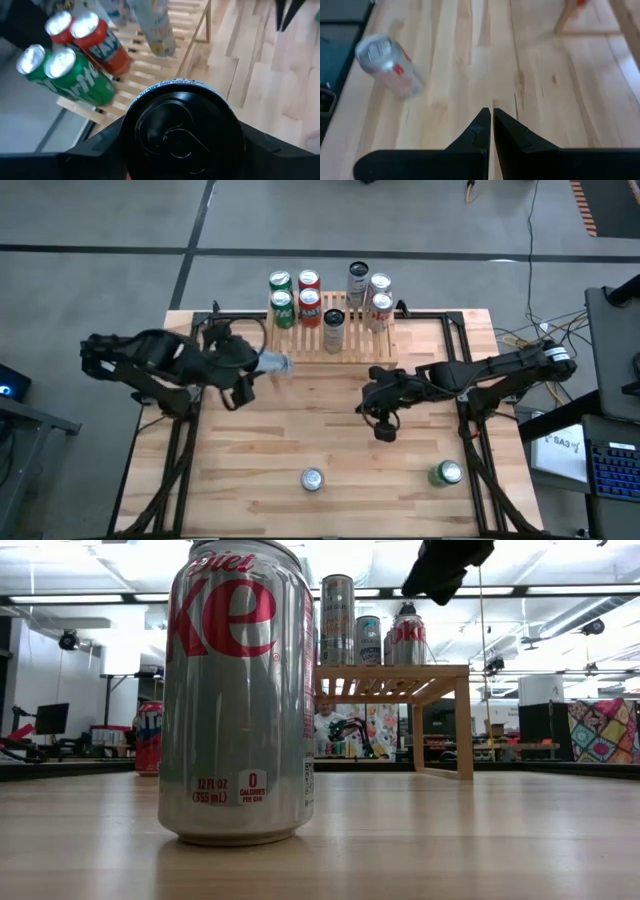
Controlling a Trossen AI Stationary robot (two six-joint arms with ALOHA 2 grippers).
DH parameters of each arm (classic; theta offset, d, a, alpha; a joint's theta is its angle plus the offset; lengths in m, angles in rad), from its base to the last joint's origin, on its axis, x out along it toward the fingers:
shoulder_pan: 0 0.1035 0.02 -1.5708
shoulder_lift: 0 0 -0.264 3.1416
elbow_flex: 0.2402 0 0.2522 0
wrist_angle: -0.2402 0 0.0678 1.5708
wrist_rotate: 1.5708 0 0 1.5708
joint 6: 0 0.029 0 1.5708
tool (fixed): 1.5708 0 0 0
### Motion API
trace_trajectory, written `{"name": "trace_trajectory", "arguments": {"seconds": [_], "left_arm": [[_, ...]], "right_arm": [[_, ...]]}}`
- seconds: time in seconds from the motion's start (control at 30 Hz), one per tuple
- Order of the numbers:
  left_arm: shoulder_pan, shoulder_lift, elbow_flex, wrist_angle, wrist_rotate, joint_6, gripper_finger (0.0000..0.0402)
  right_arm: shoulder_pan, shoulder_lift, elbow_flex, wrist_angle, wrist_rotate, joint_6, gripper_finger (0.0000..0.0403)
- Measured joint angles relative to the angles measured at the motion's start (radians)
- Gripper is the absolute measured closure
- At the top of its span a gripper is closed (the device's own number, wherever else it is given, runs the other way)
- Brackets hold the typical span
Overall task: Place canned beverage on shelf
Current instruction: Put the white blue soda can aligned with other white blue soda can on the shelf
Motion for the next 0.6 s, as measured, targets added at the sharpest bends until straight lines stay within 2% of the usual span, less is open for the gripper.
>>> {"name": "trace_trajectory", "arguments": {"seconds": [0.13,0.23,0.43,0.6], "left_arm": [[0.043,0.033,-0.038,0.02,0.086,-0.021,0.0164],[0.046,0.072,-0.064,0.047,0.13,-0.022,0.0164],[0.046,0.172,-0.069,0.047,0.144,-0.004,0.0164],[0.046,0.24,-0.069,0.052,0.144,0.035,0.0164]], "right_arm": [[0.0,-0.014,-0.058,0.165,0.009,-0.029,0.0392],[0.0,-0.014,-0.09,0.28,0.08,-0.062,0.0392],[0.0,-0.013,-0.108,0.391,0.261,-0.104,0.0392],[0.0,-0.012,-0.106,0.464,0.259,-0.118,0.0392]]}}
